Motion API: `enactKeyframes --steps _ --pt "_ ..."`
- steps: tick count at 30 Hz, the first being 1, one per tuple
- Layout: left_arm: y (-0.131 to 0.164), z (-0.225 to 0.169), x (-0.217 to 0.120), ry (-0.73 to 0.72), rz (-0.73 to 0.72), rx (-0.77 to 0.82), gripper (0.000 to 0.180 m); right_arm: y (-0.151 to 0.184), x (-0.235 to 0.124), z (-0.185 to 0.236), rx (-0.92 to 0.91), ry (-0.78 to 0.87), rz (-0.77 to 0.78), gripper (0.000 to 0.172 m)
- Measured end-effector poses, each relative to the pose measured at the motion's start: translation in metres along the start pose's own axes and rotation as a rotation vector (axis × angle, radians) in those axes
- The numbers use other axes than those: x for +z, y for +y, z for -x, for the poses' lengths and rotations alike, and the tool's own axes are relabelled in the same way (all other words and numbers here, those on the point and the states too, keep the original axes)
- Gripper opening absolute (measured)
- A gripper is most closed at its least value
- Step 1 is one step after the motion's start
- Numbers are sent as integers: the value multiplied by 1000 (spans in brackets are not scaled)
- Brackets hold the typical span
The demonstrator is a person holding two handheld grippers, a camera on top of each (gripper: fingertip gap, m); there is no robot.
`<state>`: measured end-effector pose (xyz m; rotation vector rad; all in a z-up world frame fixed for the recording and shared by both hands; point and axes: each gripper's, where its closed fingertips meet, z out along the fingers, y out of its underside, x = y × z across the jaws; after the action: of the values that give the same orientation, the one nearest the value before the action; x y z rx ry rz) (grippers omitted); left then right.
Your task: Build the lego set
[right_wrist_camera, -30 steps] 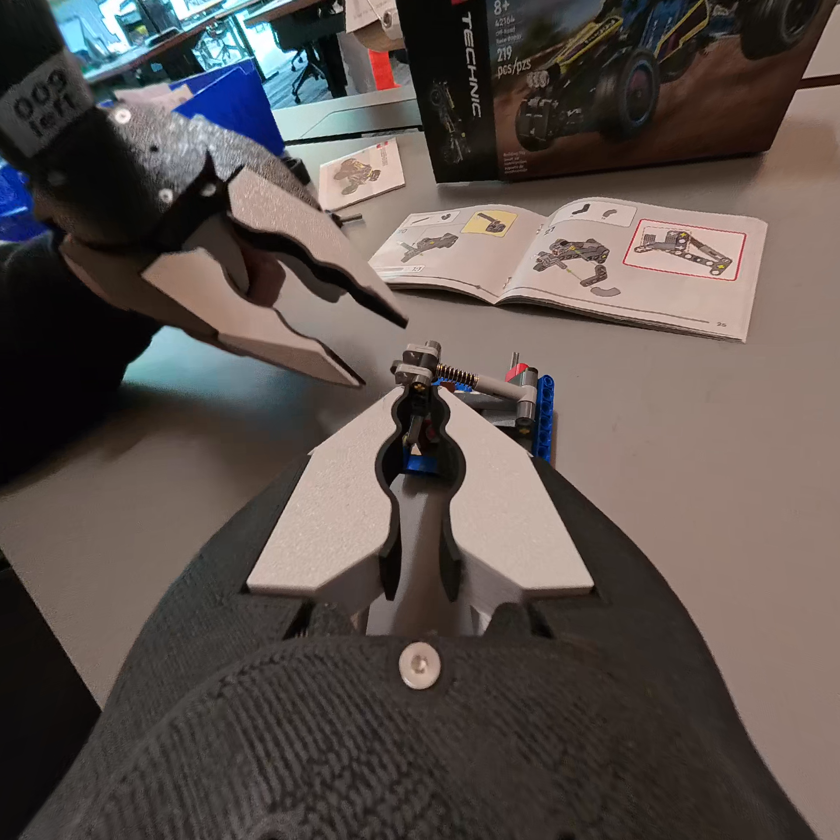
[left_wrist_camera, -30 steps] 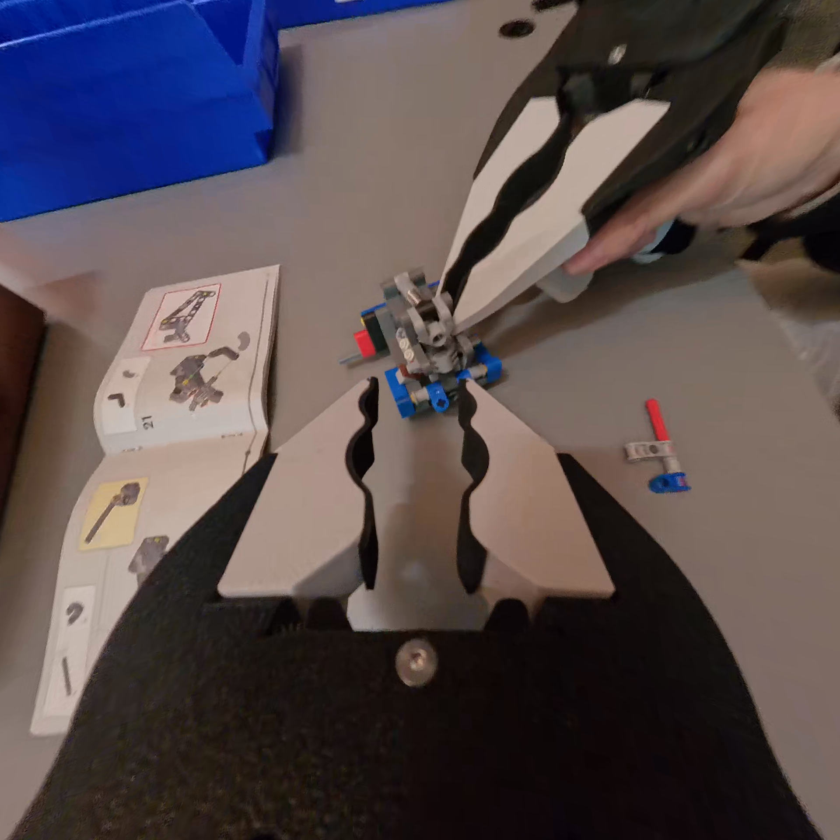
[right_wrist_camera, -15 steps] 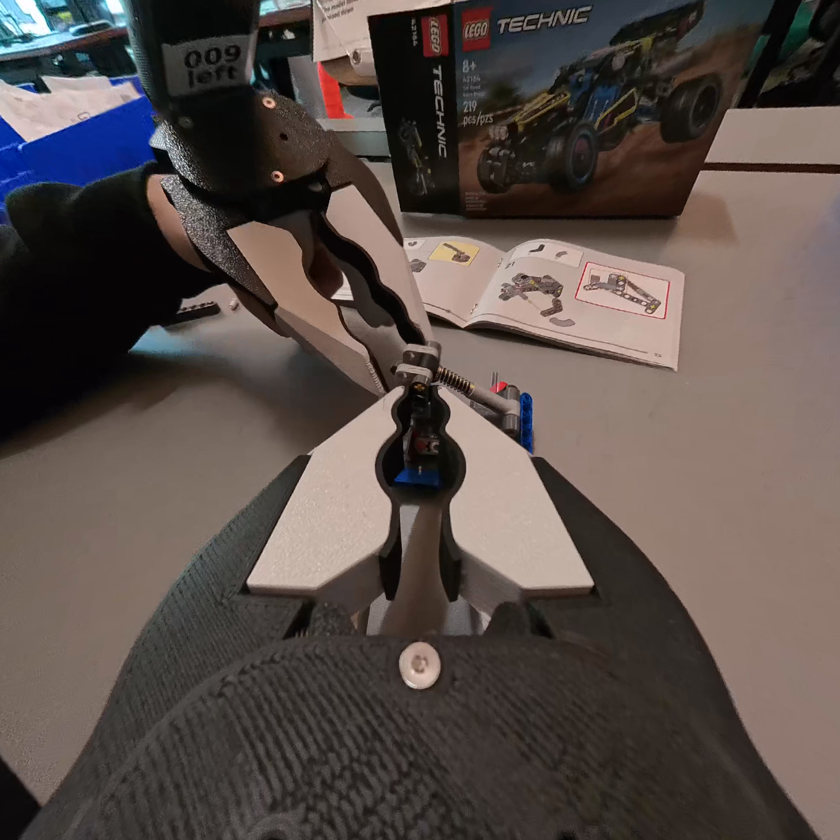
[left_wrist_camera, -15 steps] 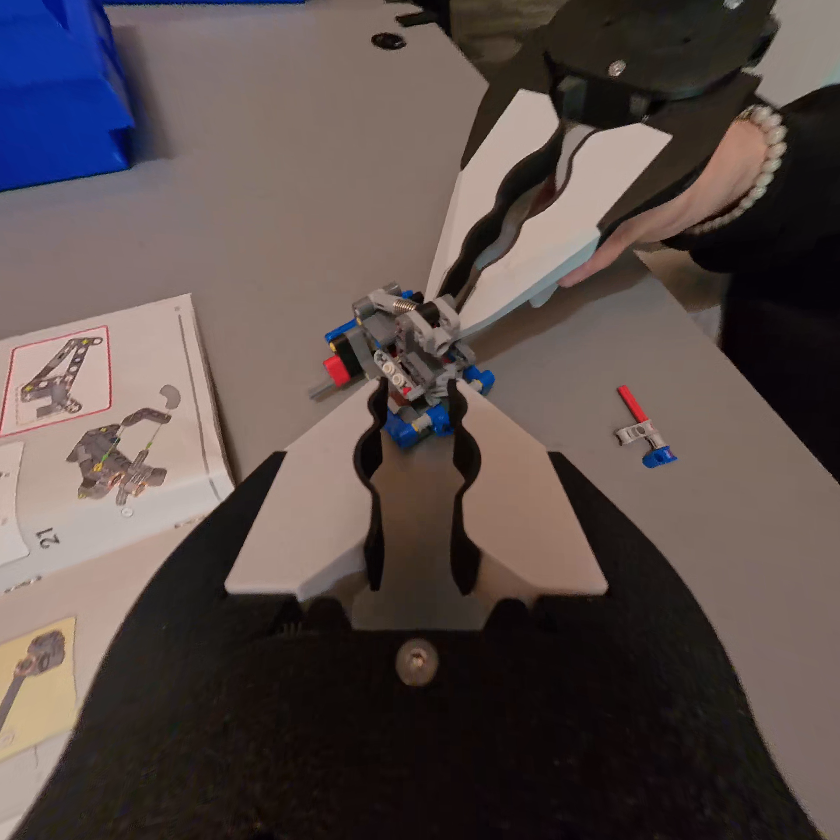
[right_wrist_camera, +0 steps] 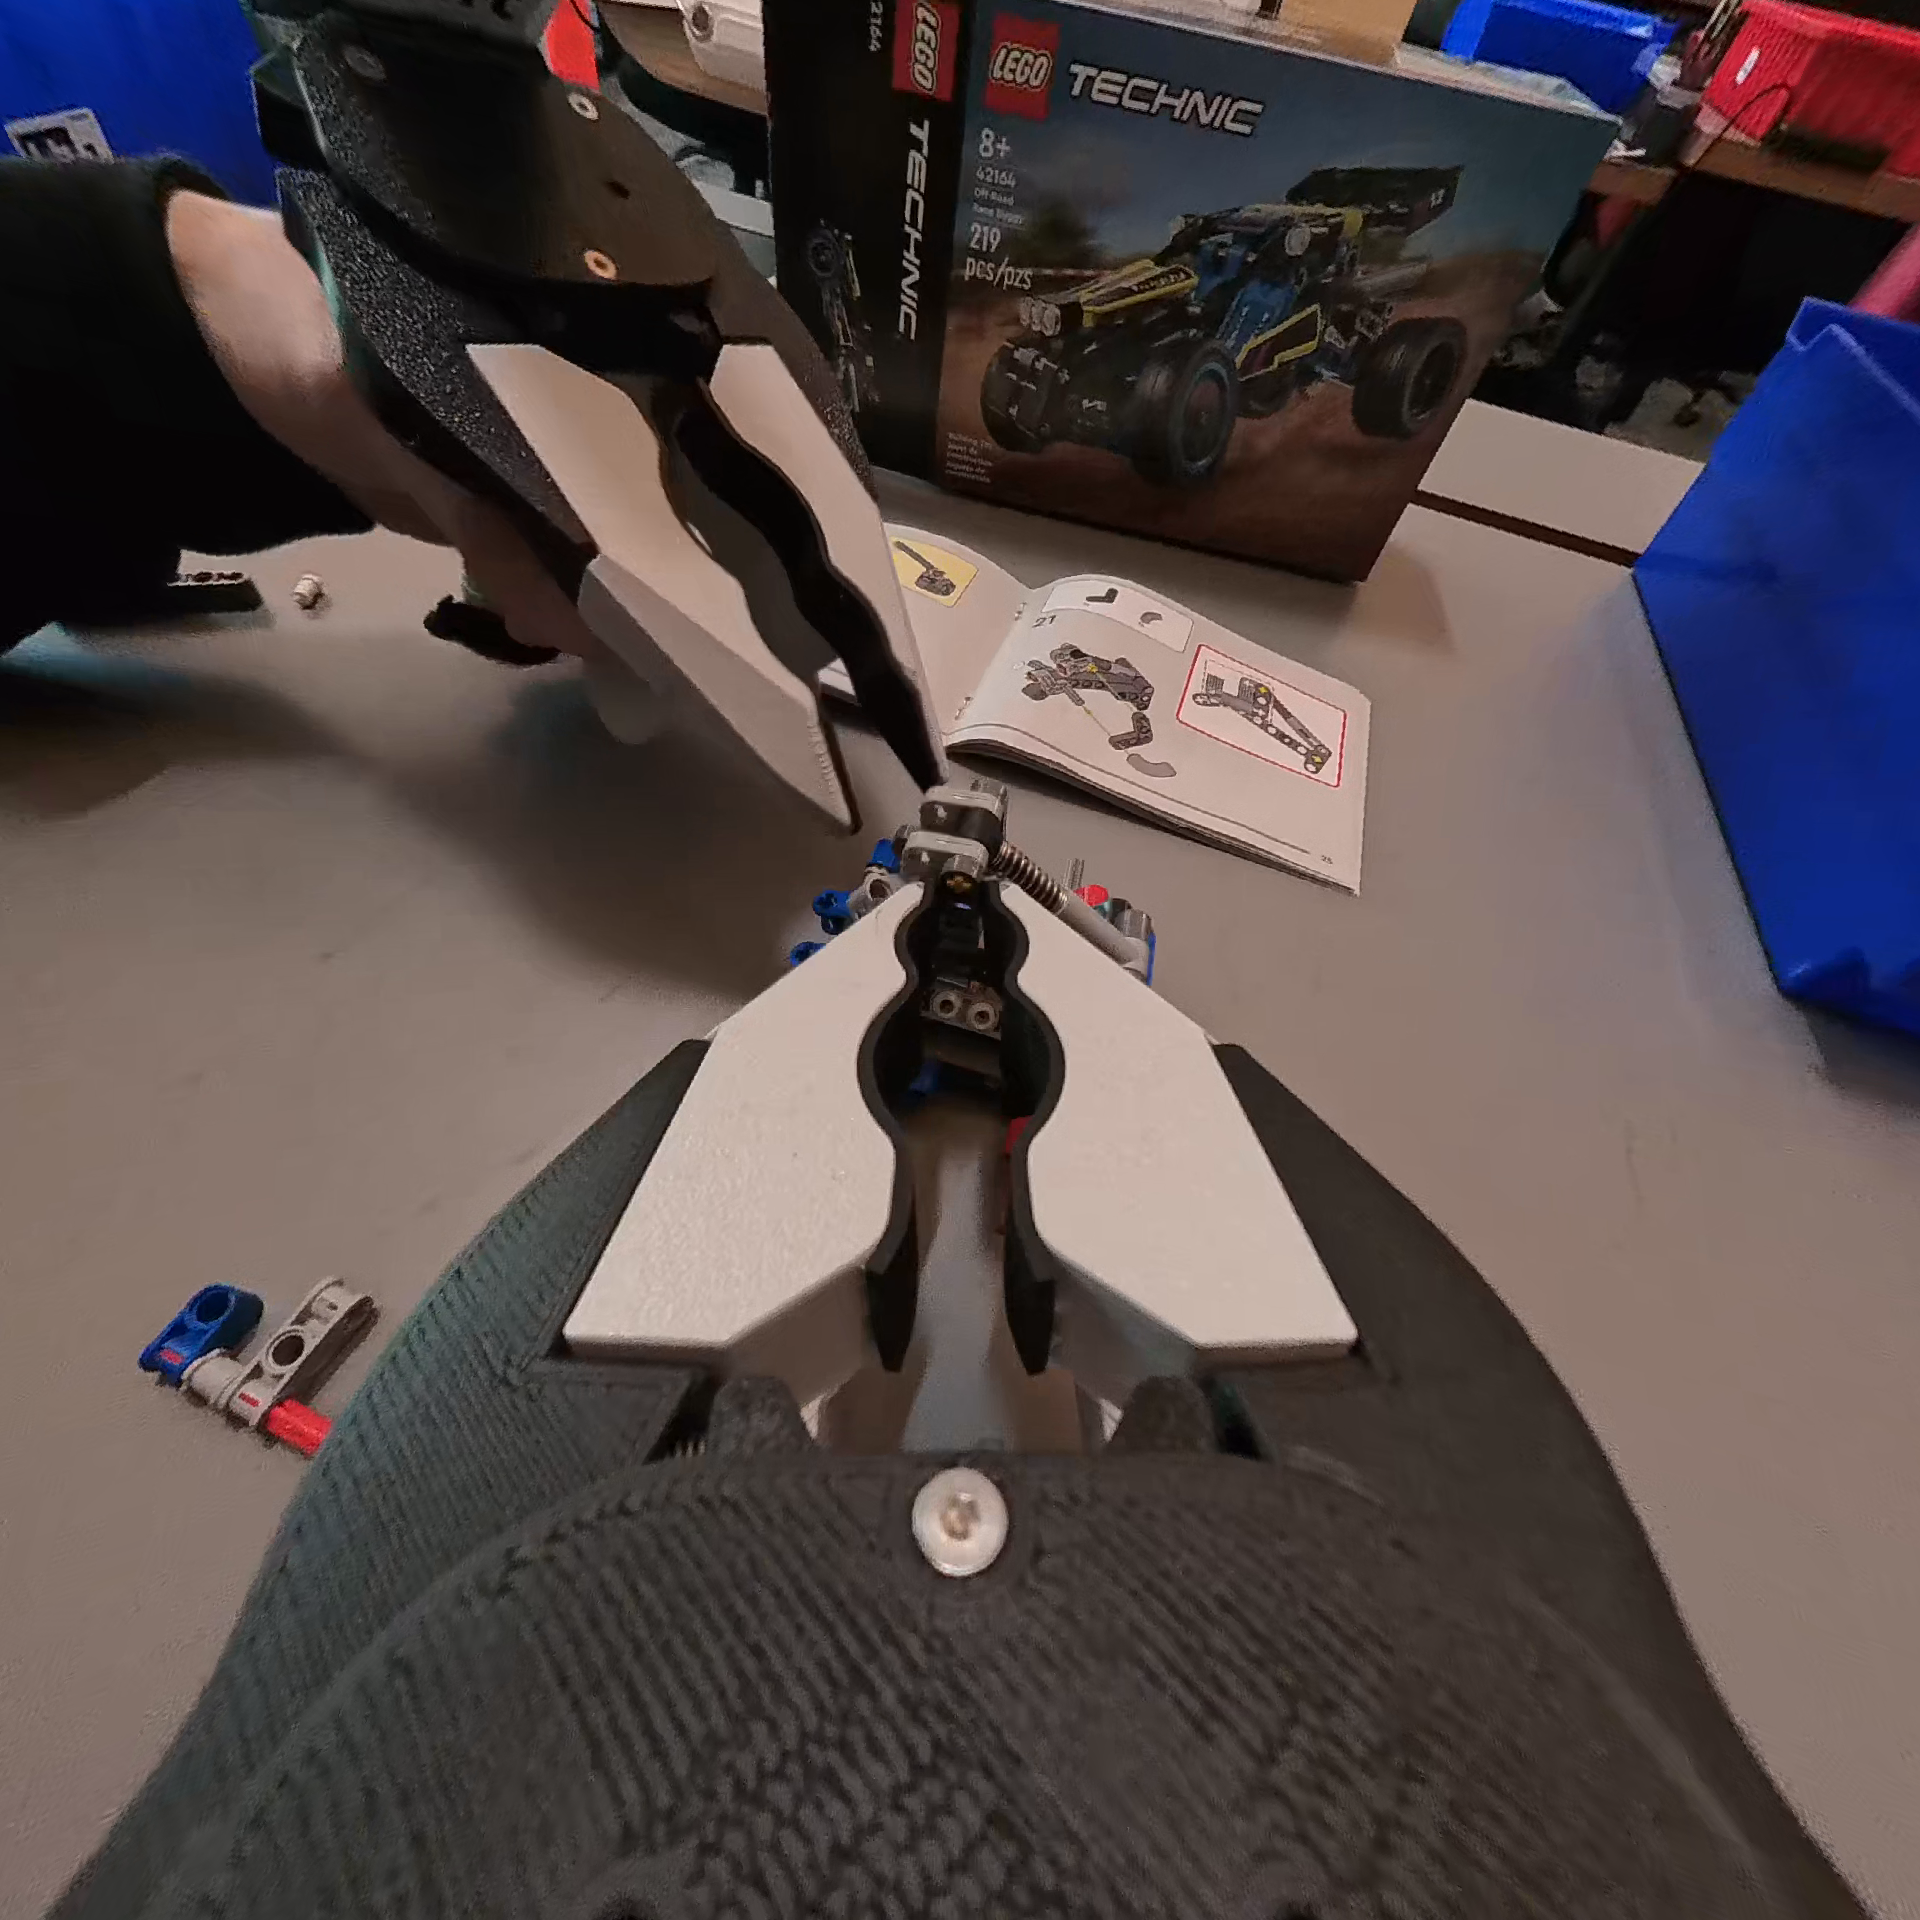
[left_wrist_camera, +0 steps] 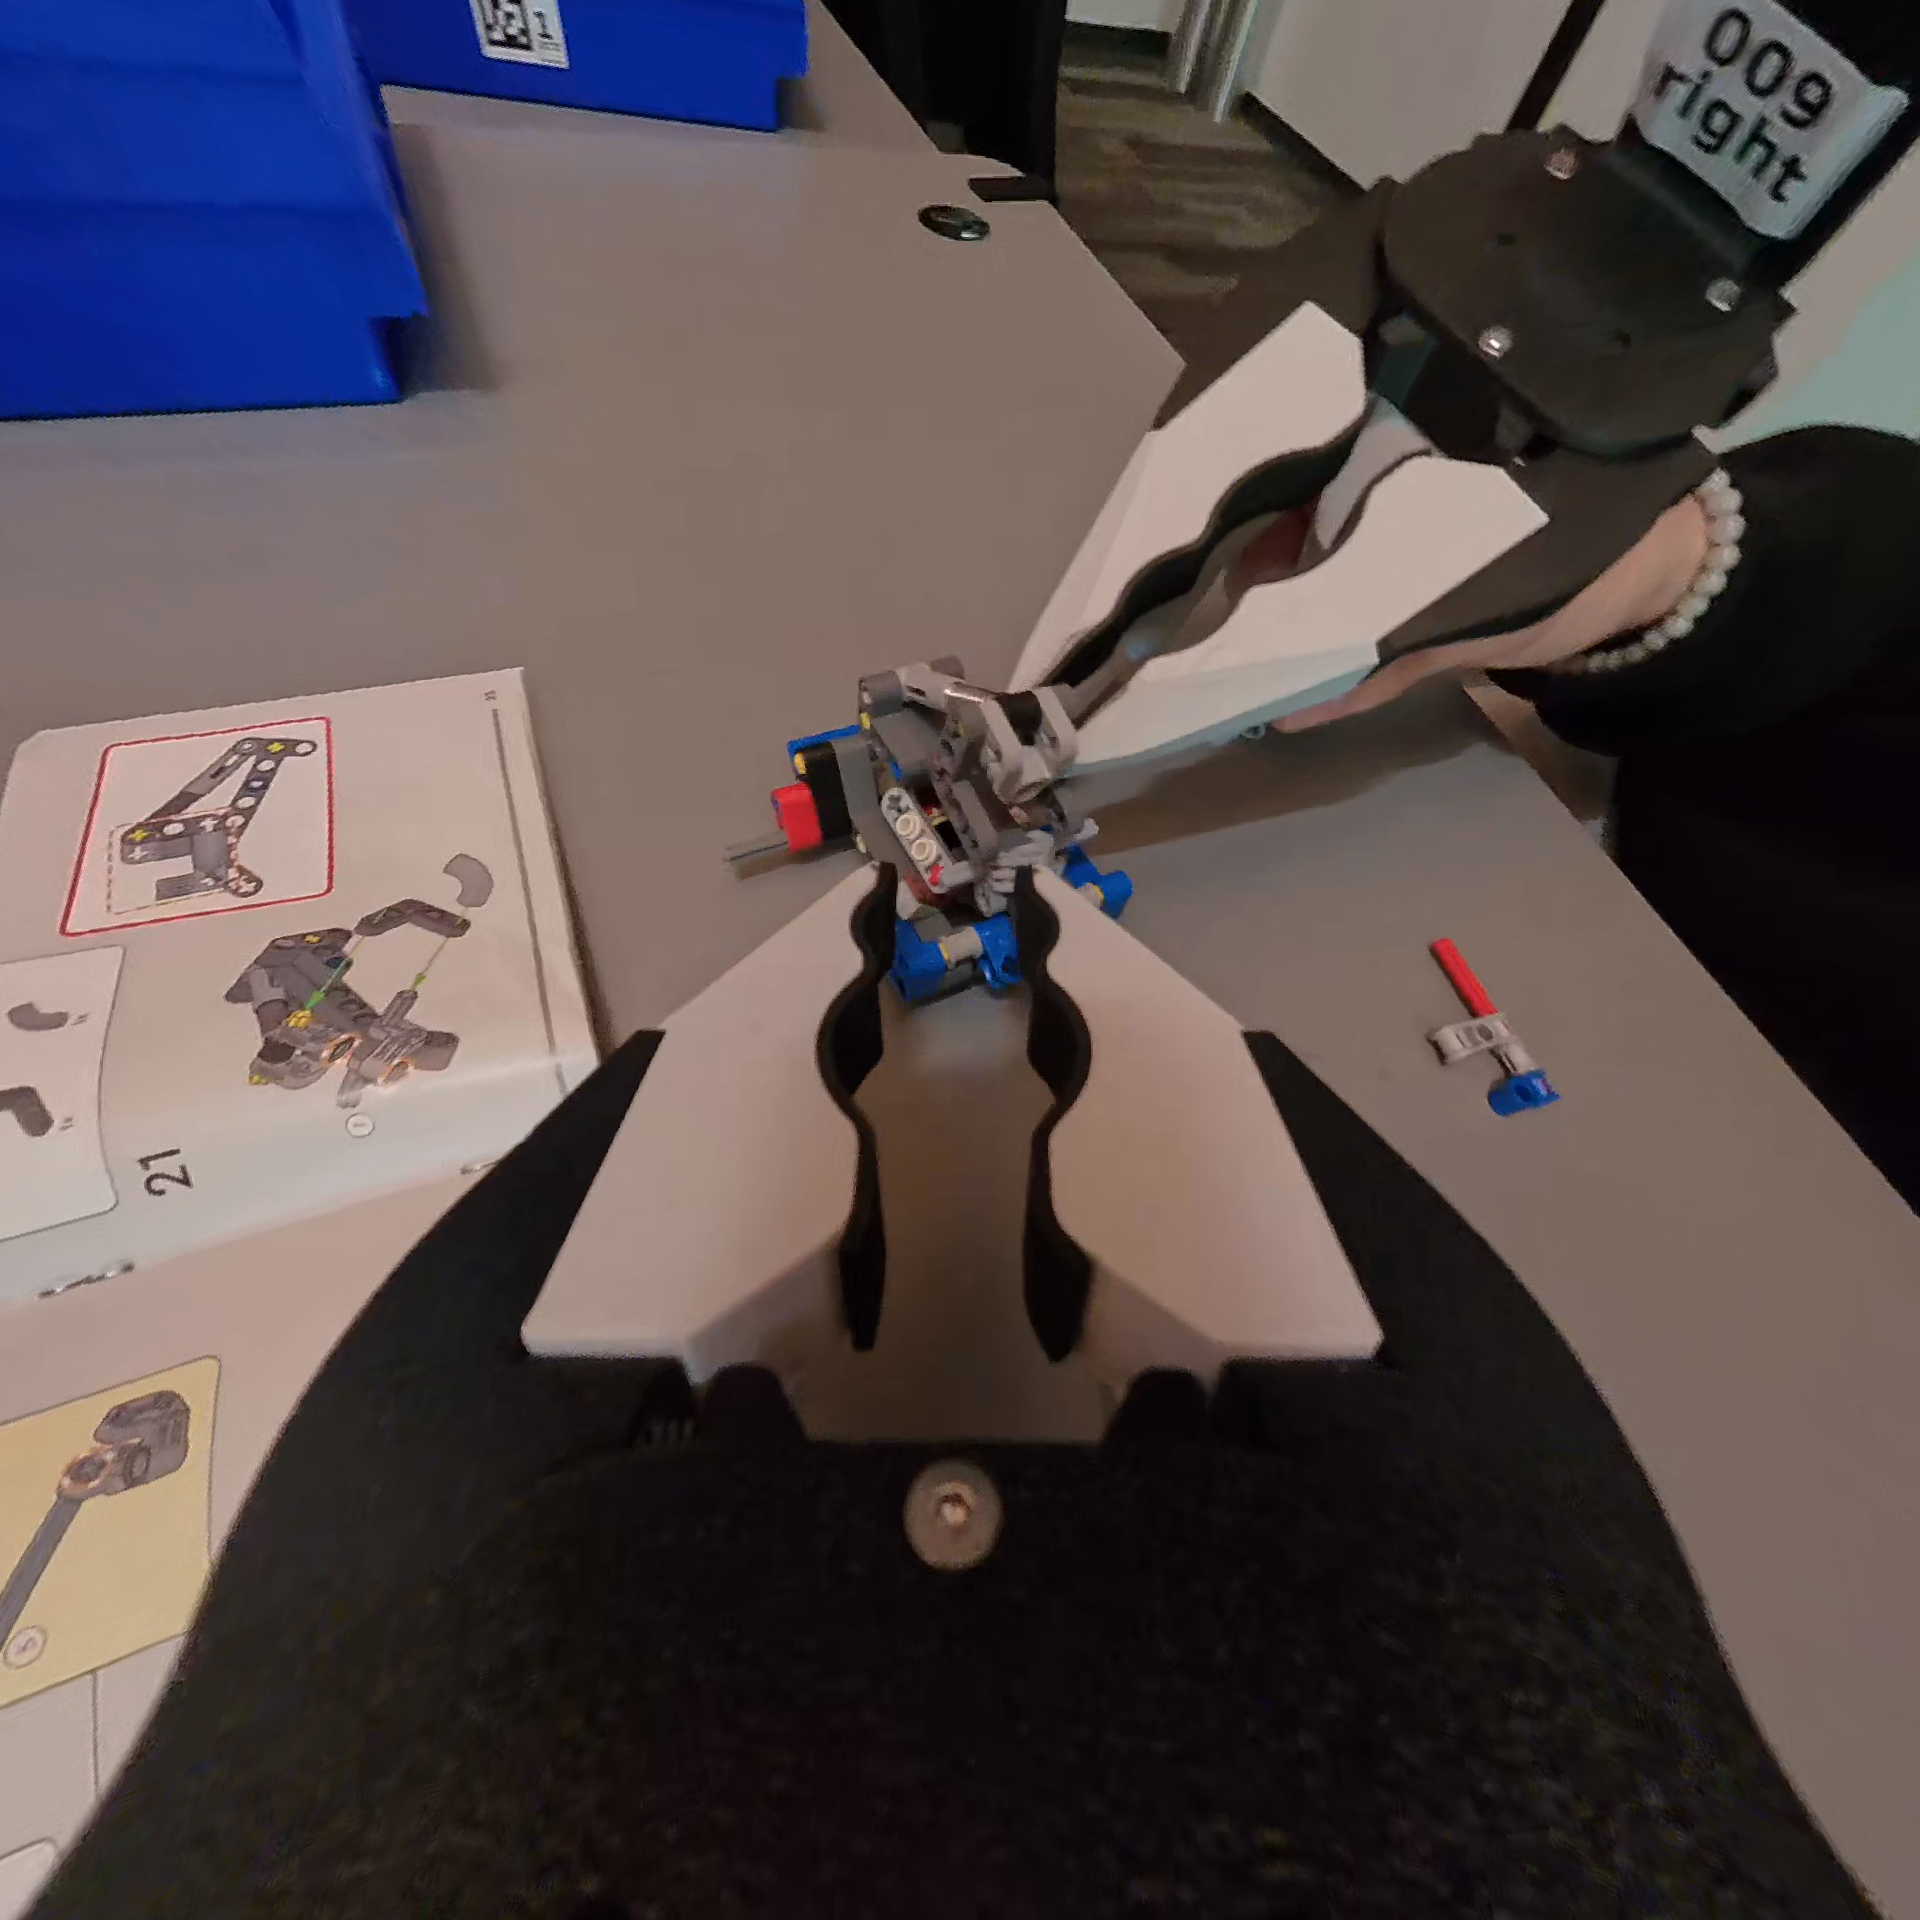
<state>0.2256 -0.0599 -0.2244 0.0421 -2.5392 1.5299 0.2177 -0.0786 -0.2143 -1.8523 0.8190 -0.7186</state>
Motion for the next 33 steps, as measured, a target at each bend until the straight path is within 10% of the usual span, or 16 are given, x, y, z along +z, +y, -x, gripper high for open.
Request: enactKeyframes --steps 33 --pt "-10 13 24 -19 3 63 0 3 1 -16 -155 87 50 5"
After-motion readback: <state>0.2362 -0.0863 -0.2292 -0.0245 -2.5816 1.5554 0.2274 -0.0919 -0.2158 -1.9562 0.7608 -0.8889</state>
